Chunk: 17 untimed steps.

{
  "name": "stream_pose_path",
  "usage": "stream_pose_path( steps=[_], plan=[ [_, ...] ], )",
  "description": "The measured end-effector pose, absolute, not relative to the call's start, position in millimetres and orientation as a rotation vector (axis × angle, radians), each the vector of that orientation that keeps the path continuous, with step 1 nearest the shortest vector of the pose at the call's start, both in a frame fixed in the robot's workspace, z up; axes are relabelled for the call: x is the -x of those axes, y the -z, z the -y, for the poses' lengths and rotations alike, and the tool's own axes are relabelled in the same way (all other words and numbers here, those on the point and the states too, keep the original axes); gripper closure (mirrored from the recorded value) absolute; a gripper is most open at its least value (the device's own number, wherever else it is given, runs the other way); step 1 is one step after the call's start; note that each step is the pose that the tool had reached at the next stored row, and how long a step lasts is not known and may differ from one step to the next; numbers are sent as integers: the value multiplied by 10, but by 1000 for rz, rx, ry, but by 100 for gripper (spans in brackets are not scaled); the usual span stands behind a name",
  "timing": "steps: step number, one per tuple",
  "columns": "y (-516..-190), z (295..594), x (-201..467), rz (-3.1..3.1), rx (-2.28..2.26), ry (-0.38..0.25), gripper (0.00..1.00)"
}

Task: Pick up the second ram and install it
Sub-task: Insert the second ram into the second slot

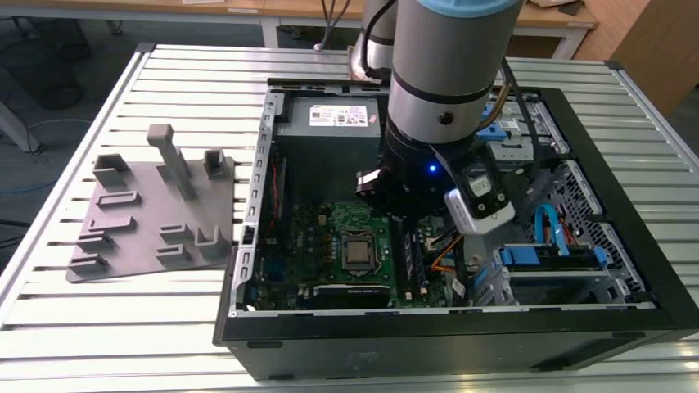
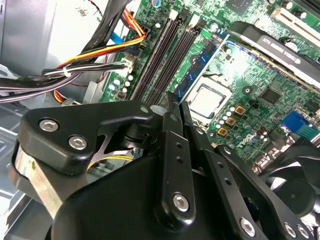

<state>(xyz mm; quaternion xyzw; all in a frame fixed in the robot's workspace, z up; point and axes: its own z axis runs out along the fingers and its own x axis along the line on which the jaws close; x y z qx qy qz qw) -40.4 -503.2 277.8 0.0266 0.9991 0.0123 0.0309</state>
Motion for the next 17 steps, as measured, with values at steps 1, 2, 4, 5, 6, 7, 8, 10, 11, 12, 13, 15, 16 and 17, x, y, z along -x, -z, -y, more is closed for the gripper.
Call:
stream_pose_path(
  steps=[1, 2, 4, 5, 6, 7, 8, 10, 11, 12, 13, 15, 16, 17],
  plan=[
    [-2770, 5032, 403, -3078, -82, -38, 86],
    [-2761, 5032, 403, -3078, -82, -38, 86],
    [-2745, 5032, 404, -3078, -82, -38, 86],
    [-2738, 5032, 404, -3078, -82, -38, 86],
    [-2730, 5032, 403, -3078, -82, -38, 86],
    [-2723, 5032, 404, -3078, -82, -38, 86],
    [-2715, 5032, 403, -3078, -82, -38, 86],
    [-2702, 5032, 403, -3078, -82, -38, 86],
    [-2695, 5032, 404, -3078, -82, -38, 86],
    [-2688, 5032, 403, -3078, -82, -38, 86],
    [-2680, 5032, 403, -3078, -82, -38, 86],
    [-2667, 5032, 403, -3078, -82, -38, 86],
    [-2662, 5032, 403, -3078, -82, -38, 86],
    [-2655, 5032, 403, -3078, -82, -38, 86]
  ],
)
